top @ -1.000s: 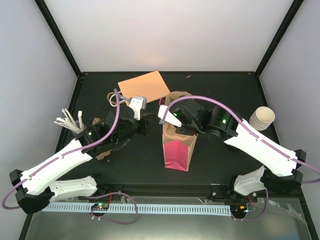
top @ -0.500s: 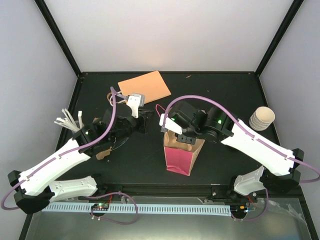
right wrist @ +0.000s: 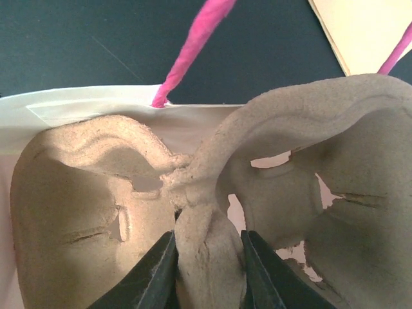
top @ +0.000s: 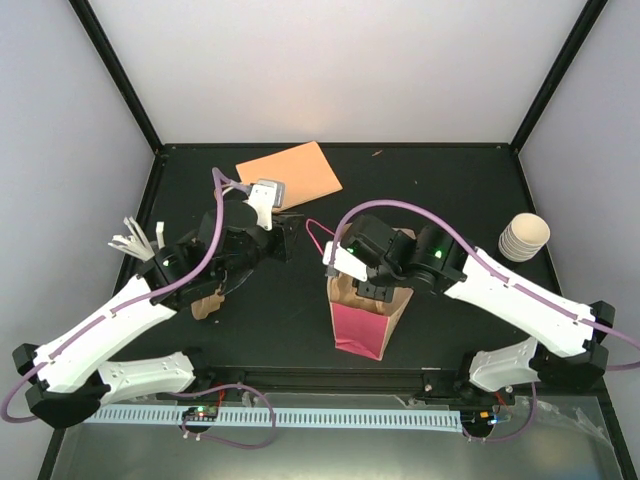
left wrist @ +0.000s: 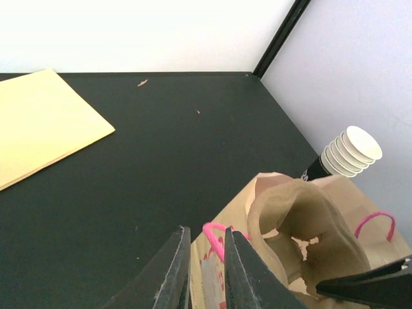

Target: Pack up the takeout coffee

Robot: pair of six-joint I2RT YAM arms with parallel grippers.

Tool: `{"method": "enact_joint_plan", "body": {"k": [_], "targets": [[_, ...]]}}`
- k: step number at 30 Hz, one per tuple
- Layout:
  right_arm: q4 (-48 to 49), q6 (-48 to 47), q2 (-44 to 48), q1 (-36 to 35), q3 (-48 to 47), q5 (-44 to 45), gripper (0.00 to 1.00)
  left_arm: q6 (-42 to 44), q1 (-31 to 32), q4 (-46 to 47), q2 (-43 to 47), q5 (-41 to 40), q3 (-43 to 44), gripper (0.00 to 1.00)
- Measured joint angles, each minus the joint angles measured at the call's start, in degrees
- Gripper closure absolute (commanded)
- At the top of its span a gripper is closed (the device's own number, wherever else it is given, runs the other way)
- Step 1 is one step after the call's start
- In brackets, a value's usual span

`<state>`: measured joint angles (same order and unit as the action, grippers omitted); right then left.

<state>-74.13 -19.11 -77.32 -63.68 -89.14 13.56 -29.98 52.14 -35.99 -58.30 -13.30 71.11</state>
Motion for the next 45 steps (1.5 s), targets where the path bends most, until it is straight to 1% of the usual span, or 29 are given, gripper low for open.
{"method": "enact_joint_plan", "body": {"k": [7,12,16,21,25,30,33,35,40,45], "targets": [[2.3,0.2,2.0,0.0,3.5,-3.1,0.72,0.6,-1.2,-0.9,-1.7,0.7,1.3,0.82],[3.2,0.1,3.1,0.0,5.0,-6.7,0.72,0.6,-4.4,-1.6,-2.1,3.3,1.6,0.81],[3.3,-1.4,3.3,0.0,5.0,-12.0,0.72,0.9,-7.3,-1.8,-2.1,5.5,2.0,0.81],[3.2,-3.9,3.3,-0.9,5.0,-17.4,0.72,2.1,-11.1,-2.2,-2.1,8.2,3.5,0.78],[2.3,-5.7,3.3,-1.5,5.0,-19.7,0.72,3.5,-13.5,-2.2,-2.5,10.4,4.9,0.73],[0.9,-6.3,3.3,-1.6,5.0,-19.6,0.71,6.4,-15.2,-1.6,-5.1,15.6,6.5,0.65],[0.3,-6.1,3.3,-1.6,5.0,-18.1,0.70,8.5,-15.3,-0.6,-7.3,19.7,6.5,0.52],[-0.1,-5.8,3.3,-1.6,5.0,-16.5,0.70,9.9,-15.3,0.3,-8.7,22.4,6.5,0.46],[-0.9,-4.2,3.1,-1.5,5.2,-13.0,0.70,12.2,-15.3,2.0,-11.5,28.8,6.5,0.45],[-0.7,-2.6,3.0,-0.5,6.2,-11.6,0.70,12.9,-15.3,2.0,-11.9,31.5,6.4,0.44]]}}
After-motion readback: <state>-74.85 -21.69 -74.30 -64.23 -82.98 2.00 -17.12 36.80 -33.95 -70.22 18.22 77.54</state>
